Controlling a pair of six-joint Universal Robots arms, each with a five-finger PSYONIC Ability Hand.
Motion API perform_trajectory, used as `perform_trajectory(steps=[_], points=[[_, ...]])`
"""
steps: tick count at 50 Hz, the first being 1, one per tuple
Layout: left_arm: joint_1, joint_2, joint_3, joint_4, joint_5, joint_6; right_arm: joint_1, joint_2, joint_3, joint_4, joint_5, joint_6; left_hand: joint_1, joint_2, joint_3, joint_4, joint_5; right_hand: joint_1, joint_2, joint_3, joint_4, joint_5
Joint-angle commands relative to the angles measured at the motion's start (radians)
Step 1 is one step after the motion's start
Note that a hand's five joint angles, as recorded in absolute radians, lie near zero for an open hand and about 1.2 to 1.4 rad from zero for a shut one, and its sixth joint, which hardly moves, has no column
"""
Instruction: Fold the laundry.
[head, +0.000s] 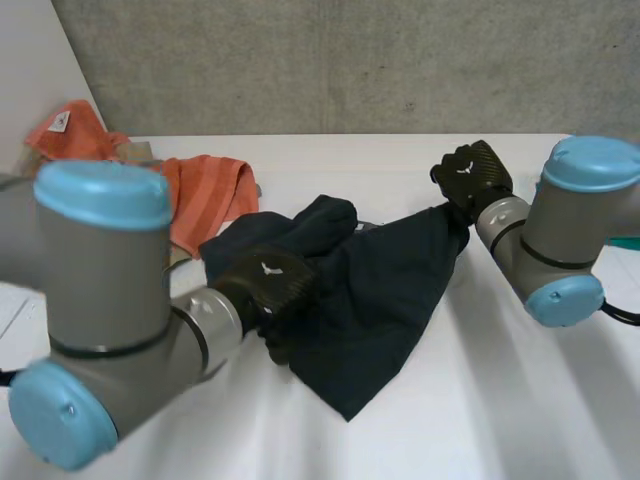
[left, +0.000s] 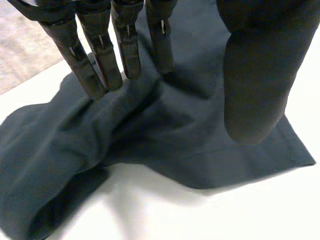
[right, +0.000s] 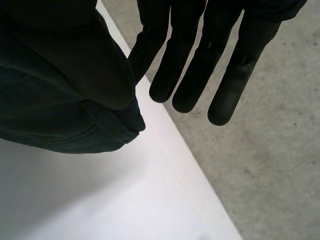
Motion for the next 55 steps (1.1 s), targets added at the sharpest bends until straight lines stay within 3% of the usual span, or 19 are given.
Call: perform_trajectory(steps=[1, 6, 22, 37, 42, 44, 45, 46, 52, 55], points=[[-0.104, -0.058, -0.057, 0.093, 0.002, 0.038, 0.024, 0.026, -0.015, -0.041, 0.077, -0.007, -0.029, -0.030, -0.033, -0.019, -0.019, 0.290, 0.225, 0.212, 0.202, 0.214], [-0.136, -0.143, -0.037, 0.125, -0.043, 0.094, 0.019, 0.026, -0.015, -0.039, 0.105, -0.001, -0.124, -0.125, -0.127, -0.114, -0.114, 0.290, 0.225, 0.212, 0.202, 0.214], [-0.173, -0.262, 0.065, 0.205, -0.093, 0.187, 0.001, 0.015, 0.057, -0.019, 0.089, 0.025, -0.124, -0.125, -0.127, -0.114, -0.114, 0.290, 0.225, 0.212, 0.202, 0.214], [-0.159, -0.338, 0.165, 0.221, -0.159, 0.282, 0.002, 0.010, 0.082, -0.024, 0.079, 0.028, -0.036, -0.037, -0.039, -0.026, -0.026, 0.290, 0.225, 0.212, 0.202, 0.214], [-0.155, -0.361, 0.196, 0.227, -0.161, 0.285, 0.001, 0.003, 0.094, -0.024, 0.079, 0.030, 0.231, 0.230, 0.227, 0.241, 0.241, 0.290, 0.225, 0.212, 0.202, 0.214], [-0.153, -0.365, 0.202, 0.227, -0.161, 0.285, 0.001, 0.001, 0.097, -0.024, 0.079, 0.030, 0.521, 0.520, 0.517, 0.531, 0.531, 0.290, 0.225, 0.212, 0.202, 0.214], [-0.153, -0.366, 0.205, 0.230, -0.161, 0.285, 0.001, -0.002, 0.101, -0.024, 0.079, 0.030, 0.833, 0.832, 0.830, 0.843, 0.843, 0.290, 0.225, 0.212, 0.202, 0.214], [-0.153, -0.365, 0.207, 0.231, -0.161, 0.284, -0.001, -0.003, 0.103, -0.024, 0.079, 0.030, 0.932, 0.931, 0.928, 0.942, 0.942, 0.290, 0.225, 0.212, 0.202, 0.214], [-0.150, -0.299, 0.196, 0.213, -0.169, 0.270, -0.001, -0.031, 0.135, 0.010, 0.080, 0.025, 0.933, 0.932, 0.929, 0.943, 0.943, 0.290, 0.225, 0.212, 0.202, 0.214], [-0.135, -0.190, 0.156, 0.176, -0.166, 0.247, -0.007, -0.094, 0.167, 0.097, 0.063, 0.001, 0.933, 0.932, 0.929, 0.943, 0.943, 0.290, 0.225, 0.212, 0.202, 0.214]])
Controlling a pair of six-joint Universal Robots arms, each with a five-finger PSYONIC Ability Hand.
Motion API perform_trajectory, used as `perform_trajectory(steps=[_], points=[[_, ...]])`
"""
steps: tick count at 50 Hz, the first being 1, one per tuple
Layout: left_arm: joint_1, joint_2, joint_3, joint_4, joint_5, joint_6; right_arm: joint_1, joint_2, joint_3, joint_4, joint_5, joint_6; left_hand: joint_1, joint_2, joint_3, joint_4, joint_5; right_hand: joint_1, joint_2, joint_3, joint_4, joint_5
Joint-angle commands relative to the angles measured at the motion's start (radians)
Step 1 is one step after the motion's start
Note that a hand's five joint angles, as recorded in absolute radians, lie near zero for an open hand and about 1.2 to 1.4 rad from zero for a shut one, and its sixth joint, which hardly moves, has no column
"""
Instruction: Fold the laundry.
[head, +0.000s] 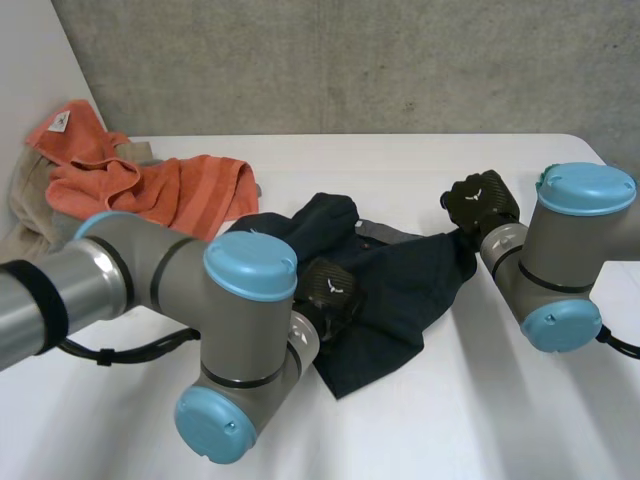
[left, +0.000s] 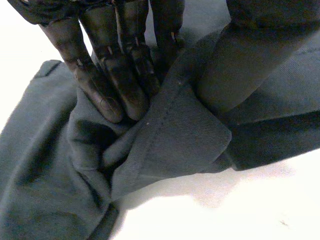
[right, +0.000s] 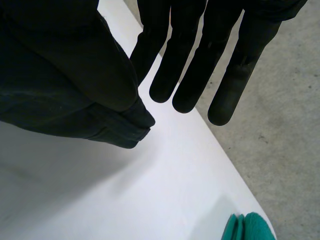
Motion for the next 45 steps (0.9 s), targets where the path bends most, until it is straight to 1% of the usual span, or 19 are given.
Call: perform_trajectory(steps=[1, 2, 4, 5, 8, 11, 16, 19, 23, 24, 27, 28, 30, 31, 33, 35, 39, 42, 45], points=[[0.029, 0.186, -0.061, -0.057, 0.002, -0.037, -0.009, -0.102, 0.056, 0.139, -0.022, -0.043, 0.231, 0.212, 0.213, 0.223, 0.238, 0.290, 0.225, 0.212, 0.202, 0.208], [0.055, 0.263, -0.081, -0.073, 0.013, -0.048, -0.022, -0.158, 0.067, 0.215, -0.034, -0.067, 0.231, 0.212, 0.213, 0.223, 0.238, 0.290, 0.225, 0.212, 0.202, 0.208], [0.092, 0.344, -0.103, -0.090, 0.032, -0.054, -0.035, -0.223, 0.075, 0.292, -0.051, -0.086, 0.231, 0.212, 0.213, 0.223, 0.238, 0.290, 0.225, 0.212, 0.202, 0.208], [0.137, 0.421, -0.115, -0.109, 0.058, -0.060, -0.047, -0.290, 0.073, 0.359, -0.066, -0.094, 0.231, 0.212, 0.213, 0.223, 0.238, 0.290, 0.225, 0.212, 0.202, 0.208], [0.205, 0.525, -0.123, -0.138, 0.109, -0.069, -0.055, -0.386, 0.063, 0.449, -0.081, -0.087, 0.231, 0.212, 0.213, 0.223, 0.238, 0.290, 0.225, 0.212, 0.202, 0.208], [0.289, 0.641, -0.121, -0.187, 0.209, -0.079, -0.036, -0.508, 0.044, 0.545, -0.097, -0.028, 0.231, 0.212, 0.213, 0.223, 0.238, 0.290, 0.225, 0.212, 0.202, 0.208], [0.359, 0.627, -0.109, -0.233, 0.264, -0.095, -0.006, -0.588, 0.058, 0.576, -0.132, 0.055, 0.231, 0.212, 0.213, 0.223, 0.238, 0.290, 0.225, 0.212, 0.202, 0.208], [0.383, 0.561, -0.098, -0.244, 0.254, -0.108, 0.020, -0.556, 0.083, 0.572, -0.152, 0.080, 0.231, 0.212, 0.213, 0.223, 0.238, 0.290, 0.225, 0.212, 0.202, 0.208], [0.389, 0.436, -0.049, -0.236, 0.235, -0.109, 0.074, -0.455, 0.066, 0.559, -0.125, 0.075, 0.231, 0.212, 0.213, 0.223, 0.238, 0.290, 0.225, 0.212, 0.202, 0.208], [0.389, 0.381, -0.008, -0.233, 0.227, -0.111, 0.088, -0.411, 0.043, 0.547, -0.099, 0.071, 0.231, 0.212, 0.213, 0.223, 0.238, 0.290, 0.225, 0.212, 0.202, 0.208], [0.391, 0.311, 0.092, -0.232, 0.224, -0.120, 0.108, -0.332, -0.018, 0.491, -0.046, 0.080, 0.231, 0.212, 0.213, 0.223, 0.238, 0.290, 0.225, 0.212, 0.202, 0.208], [0.391, 0.275, 0.176, -0.230, 0.226, -0.132, 0.116, -0.287, -0.072, 0.442, -0.010, 0.089, 0.231, 0.212, 0.213, 0.223, 0.238, 0.290, 0.225, 0.212, 0.202, 0.208], [0.393, 0.250, 0.273, -0.221, 0.229, -0.155, 0.122, -0.248, -0.139, 0.380, 0.024, 0.106, 0.231, 0.212, 0.213, 0.223, 0.238, 0.290, 0.225, 0.212, 0.202, 0.208], [0.396, 0.238, 0.380, -0.198, 0.233, -0.189, 0.122, -0.217, -0.214, 0.307, 0.055, 0.126, 0.231, 0.212, 0.213, 0.223, 0.238, 0.290, 0.225, 0.212, 0.202, 0.208], [0.399, 0.237, 0.484, -0.158, 0.237, -0.227, 0.120, -0.199, -0.285, 0.230, 0.078, 0.150, 0.231, 0.212, 0.213, 0.223, 0.238, 0.290, 0.225, 0.212, 0.202, 0.208], [0.403, 0.236, 0.624, -0.088, 0.230, -0.288, 0.120, -0.194, -0.359, 0.106, 0.101, 0.195, 0.231, 0.212, 0.213, 0.223, 0.238, 0.290, 0.225, 0.212, 0.202, 0.208], [0.402, 0.236, 0.782, -0.038, 0.220, -0.394, 0.117, -0.217, -0.414, -0.103, 0.107, 0.222, 0.231, 0.212, 0.213, 0.223, 0.238, 0.290, 0.225, 0.212, 0.202, 0.208], [0.406, 0.234, 0.813, -0.058, 0.223, -0.433, 0.122, -0.245, -0.407, -0.154, 0.106, 0.222, 0.231, 0.212, 0.213, 0.223, 0.238, 0.290, 0.225, 0.212, 0.202, 0.208], [0.406, 0.234, 0.793, -0.072, 0.224, -0.438, 0.123, -0.291, -0.379, -0.128, 0.096, 0.224, 0.231, 0.212, 0.213, 0.223, 0.238, 0.290, 0.225, 0.212, 0.202, 0.208]])
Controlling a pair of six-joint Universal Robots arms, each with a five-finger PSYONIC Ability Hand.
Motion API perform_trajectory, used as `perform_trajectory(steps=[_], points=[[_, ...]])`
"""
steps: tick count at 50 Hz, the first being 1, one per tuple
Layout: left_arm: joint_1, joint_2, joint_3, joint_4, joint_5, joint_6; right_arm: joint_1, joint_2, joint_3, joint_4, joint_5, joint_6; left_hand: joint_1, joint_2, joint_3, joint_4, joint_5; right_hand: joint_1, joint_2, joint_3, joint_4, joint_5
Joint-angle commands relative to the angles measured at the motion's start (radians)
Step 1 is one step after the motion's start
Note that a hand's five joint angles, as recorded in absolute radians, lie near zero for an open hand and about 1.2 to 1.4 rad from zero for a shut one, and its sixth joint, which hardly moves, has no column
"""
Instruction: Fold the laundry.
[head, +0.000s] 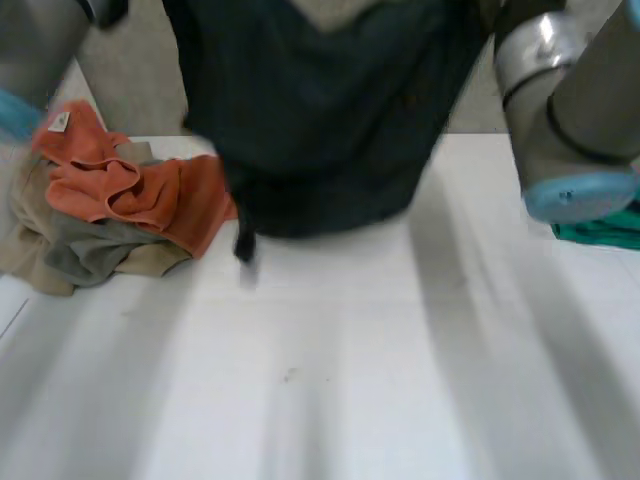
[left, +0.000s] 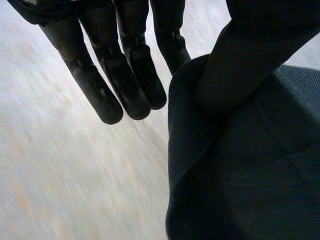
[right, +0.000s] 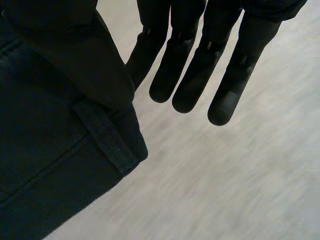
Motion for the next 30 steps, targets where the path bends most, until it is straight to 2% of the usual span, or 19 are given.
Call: perform_trajectory(steps=[1, 9, 13, 16, 17, 18, 19, 21, 22, 23, 24, 27, 30], points=[[0.007, 0.008, 0.019, -0.020, 0.003, -0.070, 0.005, -0.100, 0.045, -0.062, -0.017, 0.009, 0.231, 0.200, 0.206, 0.199, 0.238, 0.271, 0.225, 0.208, 0.200, 0.207], [0.043, 0.022, -0.277, -0.026, 0.018, -0.057, -0.003, -0.121, 0.260, 0.101, -0.024, 0.000, 0.231, 0.200, 0.206, 0.199, 0.238, 0.271, 0.225, 0.208, 0.200, 0.207], [0.062, 0.019, -0.475, -0.021, 0.049, -0.030, -0.012, -0.089, 0.389, 0.223, -0.030, -0.002, 0.231, 0.200, 0.206, 0.199, 0.238, 0.271, 0.225, 0.208, 0.200, 0.207], [0.069, -0.009, -0.643, -0.014, 0.102, 0.023, -0.006, -0.040, 0.492, 0.277, -0.036, -0.006, 0.231, 0.200, 0.206, 0.199, 0.238, 0.271, 0.225, 0.208, 0.200, 0.207], [0.071, -0.021, -0.667, -0.011, 0.112, 0.035, -0.004, -0.007, 0.525, 0.261, -0.041, -0.003, 0.231, 0.200, 0.206, 0.199, 0.238, 0.100, 0.053, 0.036, 0.028, 0.035], [0.071, -0.035, -0.688, -0.007, 0.118, 0.049, -0.003, 0.011, 0.539, 0.247, -0.043, -0.003, 0.231, 0.200, 0.206, 0.199, 0.238, 0.028, -0.019, -0.035, -0.044, -0.037], [0.073, -0.067, -0.717, -0.006, 0.132, 0.077, -0.003, 0.040, 0.562, 0.216, -0.041, -0.008, 0.068, 0.038, 0.044, 0.036, 0.076, -0.144, -0.191, -0.208, -0.216, -0.209], [0.071, -0.093, -0.734, -0.006, 0.142, 0.100, -0.003, 0.060, 0.575, 0.193, -0.037, -0.009, -0.222, -0.253, -0.247, -0.254, -0.215, -0.324, -0.371, -0.387, -0.396, -0.389], [0.068, -0.111, -0.744, -0.012, 0.144, 0.124, -0.001, 0.073, 0.576, 0.179, -0.032, -0.011, -0.529, -0.560, -0.554, -0.561, -0.522, -0.496, -0.543, -0.560, -0.568, -0.561], [0.065, -0.121, -0.748, -0.020, 0.142, 0.135, -0.001, 0.075, 0.576, 0.176, -0.027, -0.009, -0.640, -0.670, -0.664, -0.672, -0.632, -0.548, -0.594, -0.611, -0.619, -0.612], [0.063, -0.121, -0.751, -0.050, 0.129, 0.158, -0.004, 0.074, 0.575, 0.176, -0.015, -0.003, -0.670, -0.701, -0.694, -0.702, -0.662, -0.717, -0.763, -0.780, -0.788, -0.781], [0.065, -0.079, -0.759, -0.082, 0.100, 0.169, -0.009, 0.045, 0.575, 0.191, -0.015, 0.003, -0.781, -0.812, -0.806, -0.813, -0.774, -0.950, -0.997, -1.014, -1.022, -1.015], [0.068, 0.000, -0.786, -0.096, 0.061, 0.174, -0.026, -0.014, 0.579, 0.224, -0.024, 0.007, -0.858, -0.889, -0.883, -0.890, -0.851, -0.950, -0.997, -1.014, -1.022, -1.015]])
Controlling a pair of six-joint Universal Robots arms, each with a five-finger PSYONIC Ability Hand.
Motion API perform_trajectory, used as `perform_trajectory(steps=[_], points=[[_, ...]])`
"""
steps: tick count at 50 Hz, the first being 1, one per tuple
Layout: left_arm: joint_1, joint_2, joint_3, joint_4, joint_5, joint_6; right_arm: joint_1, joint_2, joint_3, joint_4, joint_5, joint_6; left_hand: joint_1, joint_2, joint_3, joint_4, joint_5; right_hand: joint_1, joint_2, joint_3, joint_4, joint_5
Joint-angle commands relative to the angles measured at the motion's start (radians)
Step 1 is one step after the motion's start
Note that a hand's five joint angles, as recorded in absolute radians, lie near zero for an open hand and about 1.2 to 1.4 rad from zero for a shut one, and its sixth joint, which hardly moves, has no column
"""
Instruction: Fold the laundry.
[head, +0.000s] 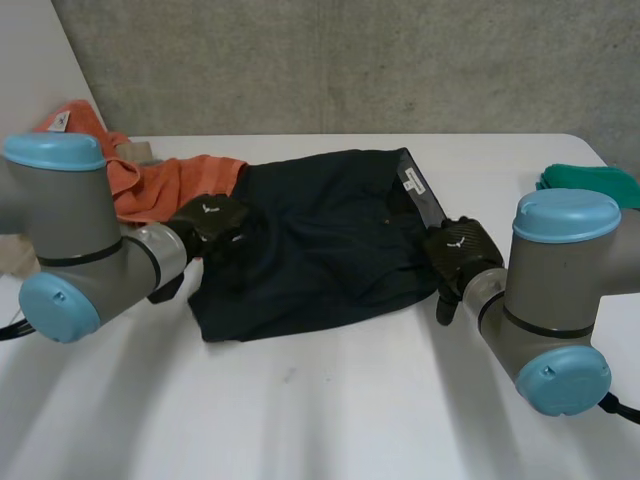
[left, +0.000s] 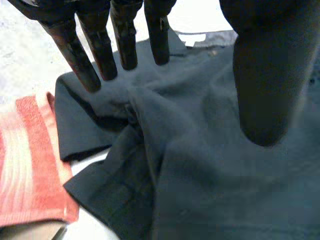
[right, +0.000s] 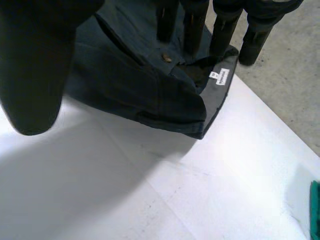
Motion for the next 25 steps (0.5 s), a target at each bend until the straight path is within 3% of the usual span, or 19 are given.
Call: perform_trajectory(steps=[1, 6, 12, 18, 25], points=[[0.004, 0.146, -0.048, -0.055, -0.087, 0.026, -0.033, -0.113, 0.000, 0.052, -0.015, 0.008, -0.070, -0.075, -0.075, -0.062, -0.061, -0.085, -0.082, -0.093, -0.091, -0.081], [0.001, 0.272, -0.145, -0.056, -0.131, 0.026, -0.070, -0.165, 0.002, 0.078, -0.100, -0.030, -0.070, -0.075, -0.075, -0.062, -0.061, -0.085, -0.082, -0.093, -0.091, -0.081], [-0.061, 0.380, -0.317, -0.060, -0.191, 0.023, -0.130, -0.129, -0.009, 0.082, -0.262, -0.233, -0.041, -0.046, -0.045, -0.033, -0.032, 0.064, 0.067, 0.057, 0.058, 0.068], [-0.141, 0.391, -0.436, -0.055, -0.252, 0.018, -0.185, -0.047, -0.035, 0.092, -0.404, -0.452, 0.089, 0.083, 0.084, 0.096, 0.097, 0.179, 0.182, 0.171, 0.173, 0.183], [-0.163, 0.334, -0.473, -0.014, -0.242, 0.001, -0.201, 0.083, -0.107, 0.088, -0.510, -0.512, 0.133, 0.127, 0.128, 0.140, 0.141, 0.229, 0.232, 0.221, 0.223, 0.233]])
